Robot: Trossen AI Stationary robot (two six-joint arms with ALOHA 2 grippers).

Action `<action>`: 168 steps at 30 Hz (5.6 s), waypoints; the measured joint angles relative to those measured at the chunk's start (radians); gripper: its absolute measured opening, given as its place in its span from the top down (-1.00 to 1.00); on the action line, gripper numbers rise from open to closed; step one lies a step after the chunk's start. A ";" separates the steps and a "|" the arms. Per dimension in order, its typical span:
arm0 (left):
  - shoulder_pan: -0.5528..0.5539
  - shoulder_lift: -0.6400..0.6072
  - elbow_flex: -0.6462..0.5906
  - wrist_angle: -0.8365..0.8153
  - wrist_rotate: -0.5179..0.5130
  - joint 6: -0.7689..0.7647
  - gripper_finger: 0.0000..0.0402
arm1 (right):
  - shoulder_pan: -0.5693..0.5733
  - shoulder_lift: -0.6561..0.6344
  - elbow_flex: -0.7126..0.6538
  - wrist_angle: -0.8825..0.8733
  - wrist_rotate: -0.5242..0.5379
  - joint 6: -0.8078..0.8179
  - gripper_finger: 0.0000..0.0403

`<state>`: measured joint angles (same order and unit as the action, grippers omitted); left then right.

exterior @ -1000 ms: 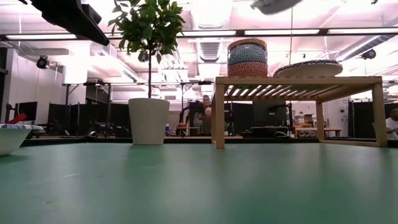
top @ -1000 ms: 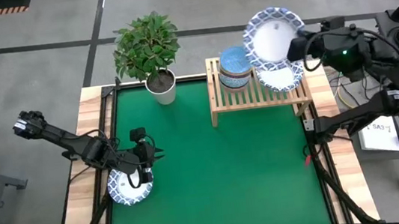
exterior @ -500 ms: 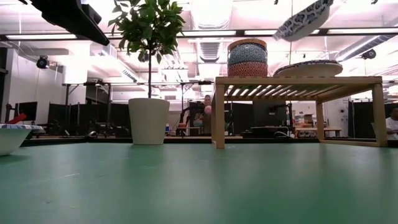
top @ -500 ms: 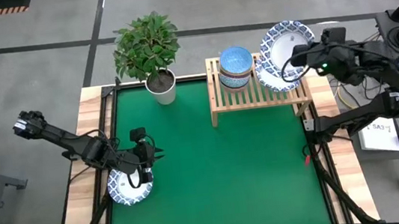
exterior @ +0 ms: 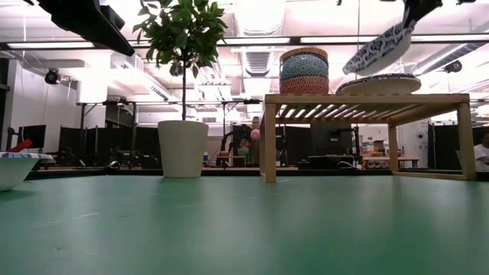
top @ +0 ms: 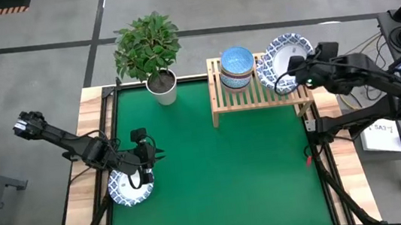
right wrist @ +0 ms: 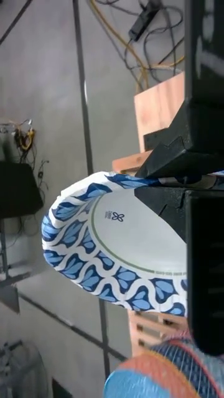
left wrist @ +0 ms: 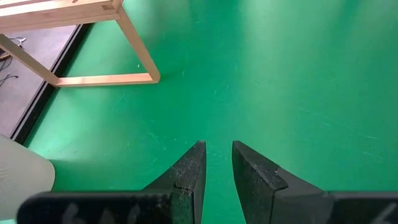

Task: Place and stack bowls onto a shelf
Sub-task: Stack the white patterned bowl on top of the white patterned bowl on the shelf

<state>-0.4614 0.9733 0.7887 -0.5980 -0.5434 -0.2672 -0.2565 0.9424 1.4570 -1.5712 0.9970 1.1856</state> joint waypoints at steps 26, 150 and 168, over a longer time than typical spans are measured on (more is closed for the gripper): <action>0.000 0.000 0.000 0.000 0.000 -0.004 0.70 | 0.000 0.001 -0.100 0.000 -0.036 0.025 0.25; -0.111 0.802 0.327 -0.553 0.545 -1.193 0.65 | 1.029 0.072 -0.429 0.324 0.341 0.011 -0.22; -0.129 0.806 0.740 -0.648 0.222 -0.586 1.00 | 1.308 0.045 -0.505 0.319 0.429 -0.052 -0.22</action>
<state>-0.5903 1.7790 1.5283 -1.2460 -0.3213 -0.8532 1.0517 0.9879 0.9522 -1.2524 1.4262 1.1334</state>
